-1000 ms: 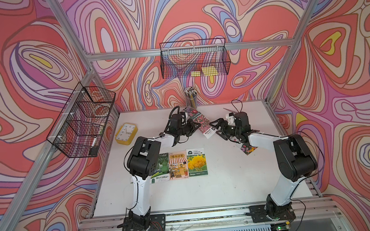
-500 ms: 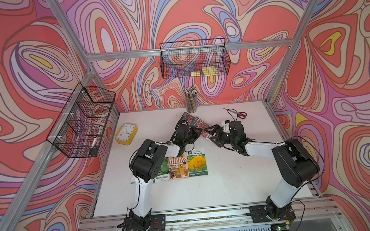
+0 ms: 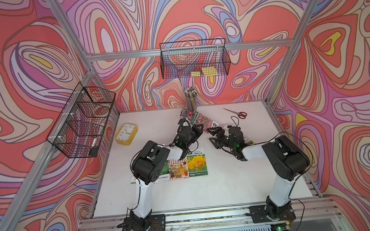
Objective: Arrange the seed packets in a row
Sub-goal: Pick up the seed packet from the center of the board, then place the seed packet at the center of the board.
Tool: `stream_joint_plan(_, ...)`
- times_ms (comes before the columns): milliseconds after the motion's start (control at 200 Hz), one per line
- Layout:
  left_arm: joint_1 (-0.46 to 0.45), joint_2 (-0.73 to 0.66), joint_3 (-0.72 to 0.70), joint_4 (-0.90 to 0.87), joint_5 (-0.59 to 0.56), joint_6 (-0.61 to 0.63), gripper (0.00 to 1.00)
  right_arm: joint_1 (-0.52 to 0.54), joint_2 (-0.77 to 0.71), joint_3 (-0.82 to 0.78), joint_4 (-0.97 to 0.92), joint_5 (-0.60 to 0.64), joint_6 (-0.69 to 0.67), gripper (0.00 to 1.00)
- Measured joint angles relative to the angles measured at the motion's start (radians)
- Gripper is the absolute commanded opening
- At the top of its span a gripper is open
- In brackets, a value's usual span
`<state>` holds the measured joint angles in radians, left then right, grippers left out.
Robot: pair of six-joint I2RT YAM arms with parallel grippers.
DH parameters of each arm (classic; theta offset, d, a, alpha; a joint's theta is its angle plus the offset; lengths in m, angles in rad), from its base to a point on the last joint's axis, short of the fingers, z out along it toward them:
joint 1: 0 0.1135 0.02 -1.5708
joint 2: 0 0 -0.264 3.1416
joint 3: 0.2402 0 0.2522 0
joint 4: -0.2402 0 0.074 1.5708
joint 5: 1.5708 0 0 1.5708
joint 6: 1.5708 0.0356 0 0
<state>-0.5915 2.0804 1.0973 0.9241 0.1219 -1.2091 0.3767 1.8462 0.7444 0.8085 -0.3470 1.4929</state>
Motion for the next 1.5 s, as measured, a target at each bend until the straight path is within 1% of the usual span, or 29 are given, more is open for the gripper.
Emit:
stream_joint_plan(80, -0.005, 0.0, 0.0, 0.002, 0.0, 0.0, 0.0, 0.0, 0.023, -0.015, 0.053, 0.024, 0.04, 0.42)
stream_joint_plan(130, -0.006, 0.0, 0.0, 0.001, 0.001, 0.0, 0.0, 0.0, 0.024, -0.026, 0.074, 0.04, 0.04, 0.29)
stream_joint_plan(185, -0.006, 0.0, 0.0, 0.001, 0.0, 0.0, 0.0, 0.0, 0.024, -0.038, 0.098, 0.056, 0.054, 0.06)
stream_joint_plan(205, -0.006, 0.0, 0.0, 0.0, 0.0, 0.0, 0.0, 0.0, 0.023, -0.042, 0.104, 0.06, 0.05, 0.0)
stream_joint_plan(260, -0.006, 0.0, 0.0, -0.002, 0.0, 0.0, 0.0, 0.0, 0.019, -0.051, 0.116, 0.075, 0.054, 0.0)
stream_joint_plan(330, -0.006, 0.002, 0.001, -0.006, 0.005, 0.0, 0.11, 0.0, 0.001, -0.061, 0.113, 0.084, 0.043, 0.0)
stream_joint_plan(346, -0.006, 0.003, 0.002, -0.007, 0.006, 0.0, 0.15, 0.0, -0.004, -0.063, 0.11, 0.087, 0.042, 0.0)
stream_joint_plan(421, -0.006, 0.011, 0.015, -0.012, 0.016, -0.005, 0.45, 0.0, -0.036, -0.068, 0.085, 0.1, 0.018, 0.0)
stream_joint_plan(481, -0.005, 0.018, 0.028, -0.019, 0.033, -0.007, 0.59, -0.003, -0.069, -0.068, 0.044, 0.108, -0.015, 0.0)
stream_joint_plan(521, -0.003, 0.019, 0.035, -0.028, 0.047, -0.013, 0.72, -0.006, -0.098, -0.068, 0.011, 0.113, -0.045, 0.0)
stream_joint_plan(581, 0.002, 0.019, 0.04, -0.04, 0.075, -0.013, 0.87, -0.019, -0.145, -0.067, -0.049, 0.116, -0.101, 0.0)
stream_joint_plan(626, 0.01, 0.019, 0.041, -0.055, 0.099, -0.015, 0.92, -0.037, -0.177, -0.062, -0.099, 0.113, -0.153, 0.0)
stream_joint_plan(661, 0.02, 0.019, 0.042, -0.071, 0.123, -0.014, 0.99, -0.053, -0.196, -0.052, -0.138, 0.105, -0.192, 0.0)
stream_joint_plan(756, 0.068, 0.019, 0.042, -0.114, 0.211, -0.005, 0.99, -0.108, -0.231, -0.005, -0.254, 0.055, -0.32, 0.0)
stream_joint_plan(861, 0.147, 0.019, 0.043, -0.15, 0.323, 0.012, 0.99, -0.155, -0.24, 0.085, -0.414, -0.027, -0.494, 0.0)
stream_joint_plan(936, 0.2, 0.019, 0.056, -0.194, 0.408, 0.051, 0.99, -0.163, -0.24, 0.154, -0.523, -0.103, -0.618, 0.0)
stream_joint_plan(1011, 0.243, 0.019, 0.104, -0.275, 0.518, 0.104, 0.99, -0.161, -0.24, 0.2, -0.596, -0.195, -0.726, 0.0)
stream_joint_plan(1062, 0.262, 0.019, 0.142, -0.31, 0.596, 0.139, 0.99, -0.16, -0.24, 0.212, -0.629, -0.262, -0.782, 0.0)
stream_joint_plan(1132, 0.28, 0.019, 0.174, -0.314, 0.697, 0.172, 0.99, -0.159, -0.242, 0.215, -0.665, -0.353, -0.843, 0.0)
stream_joint_plan(1192, 0.293, 0.019, 0.18, -0.294, 0.787, 0.183, 0.99, -0.159, -0.247, 0.215, -0.69, -0.42, -0.882, 0.0)
stream_joint_plan(1262, 0.303, 0.019, 0.168, -0.24, 0.88, 0.166, 0.99, -0.159, -0.261, 0.215, -0.719, -0.493, -0.925, 0.0)
stream_joint_plan(1372, 0.306, 0.023, 0.15, -0.094, 1.001, 0.086, 0.99, -0.159, -0.29, 0.215, -0.735, -0.58, -0.967, 0.0)
stream_joint_plan(1497, 0.304, 0.042, 0.15, 0.062, 1.088, -0.002, 0.97, -0.159, -0.319, 0.215, -0.734, -0.65, -0.985, 0.0)
